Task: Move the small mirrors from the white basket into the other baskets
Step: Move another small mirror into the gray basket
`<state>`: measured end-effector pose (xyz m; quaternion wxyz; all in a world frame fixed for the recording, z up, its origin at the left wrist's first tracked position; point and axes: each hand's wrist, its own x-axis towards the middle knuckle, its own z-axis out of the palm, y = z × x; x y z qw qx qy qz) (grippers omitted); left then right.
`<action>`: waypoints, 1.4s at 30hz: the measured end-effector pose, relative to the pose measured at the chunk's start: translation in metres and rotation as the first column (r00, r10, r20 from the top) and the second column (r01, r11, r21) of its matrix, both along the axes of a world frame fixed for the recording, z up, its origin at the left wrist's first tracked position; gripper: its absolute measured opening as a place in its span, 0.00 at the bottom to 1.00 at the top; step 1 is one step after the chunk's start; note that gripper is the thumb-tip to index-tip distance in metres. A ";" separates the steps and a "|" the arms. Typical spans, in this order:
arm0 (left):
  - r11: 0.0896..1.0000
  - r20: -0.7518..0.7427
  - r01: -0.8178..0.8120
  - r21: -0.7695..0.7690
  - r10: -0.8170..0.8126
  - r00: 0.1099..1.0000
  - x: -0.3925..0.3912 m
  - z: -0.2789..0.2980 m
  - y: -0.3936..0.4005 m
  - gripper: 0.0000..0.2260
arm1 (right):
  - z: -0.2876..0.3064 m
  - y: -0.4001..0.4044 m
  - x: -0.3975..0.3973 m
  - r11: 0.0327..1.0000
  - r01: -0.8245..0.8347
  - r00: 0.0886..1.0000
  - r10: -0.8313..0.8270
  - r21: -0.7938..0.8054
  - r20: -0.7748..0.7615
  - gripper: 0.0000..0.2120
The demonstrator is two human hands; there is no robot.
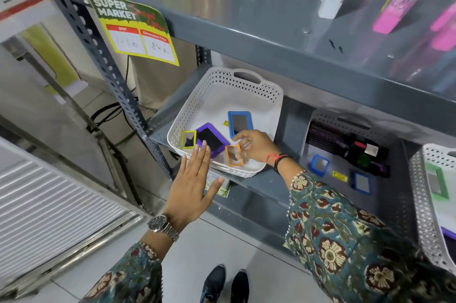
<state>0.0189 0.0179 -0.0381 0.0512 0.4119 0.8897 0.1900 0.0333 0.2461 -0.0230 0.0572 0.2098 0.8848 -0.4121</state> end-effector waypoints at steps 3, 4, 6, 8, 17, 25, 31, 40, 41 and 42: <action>0.998 -0.011 0.055 0.001 -0.055 0.998 0.005 0.006 0.008 0.33 | 0.018 0.018 0.013 0.973 0.114 0.989 -0.131 -0.200 -0.074 0.21; 0.997 -0.019 0.076 0.001 -0.076 0.997 0.007 0.008 0.013 0.33 | 0.028 0.025 0.023 0.959 0.151 0.978 -0.181 -0.242 -0.107 0.22; 0.994 -0.047 0.106 0.000 -0.106 0.993 0.010 0.010 0.020 0.33 | 0.047 0.038 0.044 0.930 0.216 0.948 -0.273 -0.296 -0.166 0.22; 0.991 -0.074 0.136 -0.007 -0.136 0.988 0.013 0.010 0.029 0.33 | 0.064 0.053 0.074 0.889 0.270 0.905 -0.365 -0.369 -0.217 0.21; 0.979 -0.162 0.198 -0.052 -0.204 0.966 0.018 0.003 0.049 0.33 | 0.038 0.124 0.231 0.787 0.579 0.801 -0.598 -0.212 -0.030 0.16; 0.974 -0.186 0.199 -0.111 -0.217 0.958 0.024 -0.001 0.055 0.34 | 0.004 0.120 0.279 0.771 0.629 0.744 -0.560 -0.100 0.364 0.13; 0.974 -0.168 0.205 -0.096 -0.219 0.961 0.024 -0.002 0.052 0.34 | 0.002 0.113 0.276 0.803 0.584 0.723 -0.580 0.116 0.376 0.11; 0.993 -0.145 0.113 -0.014 -0.114 0.983 0.008 0.000 0.030 0.34 | 0.012 0.111 0.261 0.812 0.475 0.715 -0.581 0.340 0.389 0.08; 0.995 -0.143 0.098 -0.003 -0.097 0.985 0.005 0.000 0.026 0.34 | 0.018 0.111 0.255 0.817 0.449 0.729 -0.570 0.363 0.380 0.07; 0.997 -0.139 0.080 0.009 -0.078 0.987 0.002 0.000 0.021 0.34 | 0.021 0.111 0.248 0.818 0.421 0.755 -0.555 0.391 0.349 0.05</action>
